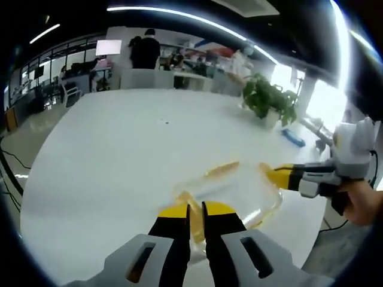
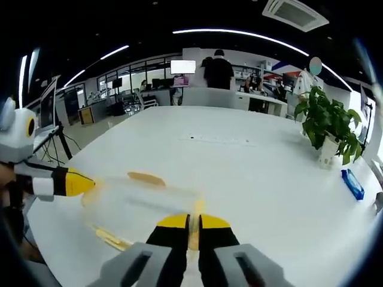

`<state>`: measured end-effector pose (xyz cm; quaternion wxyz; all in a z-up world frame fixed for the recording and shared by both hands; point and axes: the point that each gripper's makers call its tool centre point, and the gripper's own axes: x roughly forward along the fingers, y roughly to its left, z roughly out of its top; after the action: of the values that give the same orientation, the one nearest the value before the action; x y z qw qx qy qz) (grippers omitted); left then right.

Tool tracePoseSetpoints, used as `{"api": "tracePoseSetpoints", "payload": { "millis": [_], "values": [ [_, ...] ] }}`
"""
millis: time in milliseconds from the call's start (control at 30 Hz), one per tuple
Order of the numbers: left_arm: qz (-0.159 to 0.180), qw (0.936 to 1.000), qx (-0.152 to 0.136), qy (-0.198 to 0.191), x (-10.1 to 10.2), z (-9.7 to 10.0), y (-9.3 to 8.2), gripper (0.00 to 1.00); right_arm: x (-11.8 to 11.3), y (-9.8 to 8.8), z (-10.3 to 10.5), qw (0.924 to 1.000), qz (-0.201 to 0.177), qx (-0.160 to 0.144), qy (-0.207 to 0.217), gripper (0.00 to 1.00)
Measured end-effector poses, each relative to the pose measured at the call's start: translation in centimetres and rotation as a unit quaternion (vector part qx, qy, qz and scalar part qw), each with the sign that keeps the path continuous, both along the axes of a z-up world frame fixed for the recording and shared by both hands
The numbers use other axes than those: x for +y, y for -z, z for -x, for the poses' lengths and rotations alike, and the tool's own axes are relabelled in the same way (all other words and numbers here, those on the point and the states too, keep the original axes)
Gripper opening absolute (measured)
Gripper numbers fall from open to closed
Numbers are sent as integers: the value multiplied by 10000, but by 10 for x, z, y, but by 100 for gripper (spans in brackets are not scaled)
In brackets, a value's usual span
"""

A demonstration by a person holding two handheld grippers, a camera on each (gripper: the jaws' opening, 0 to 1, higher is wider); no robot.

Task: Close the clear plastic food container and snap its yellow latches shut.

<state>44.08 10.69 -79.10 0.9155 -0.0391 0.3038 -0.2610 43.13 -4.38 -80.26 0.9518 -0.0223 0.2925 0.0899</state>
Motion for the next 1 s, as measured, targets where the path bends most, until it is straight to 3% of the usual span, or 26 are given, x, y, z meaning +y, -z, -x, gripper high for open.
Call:
{"api": "tracePoseSetpoints", "payload": {
  "millis": [433,633,867,1000],
  "values": [
    [7,10000,-57,28,1,-1,-1,5,0,0,-1,10000,-65,-15,-11,1],
    [-79,9995,-106,-269,20,-6,-6,1,-11,-1,1,9999,-11,-15,117,2],
    [-230,9980,22,-594,45,-7,3,5,-23,0,4,9996,-2,18,282,5],
    [-150,9975,52,-683,48,-7,2,6,-28,-2,5,9995,-39,-2,327,5]
  ]
}}
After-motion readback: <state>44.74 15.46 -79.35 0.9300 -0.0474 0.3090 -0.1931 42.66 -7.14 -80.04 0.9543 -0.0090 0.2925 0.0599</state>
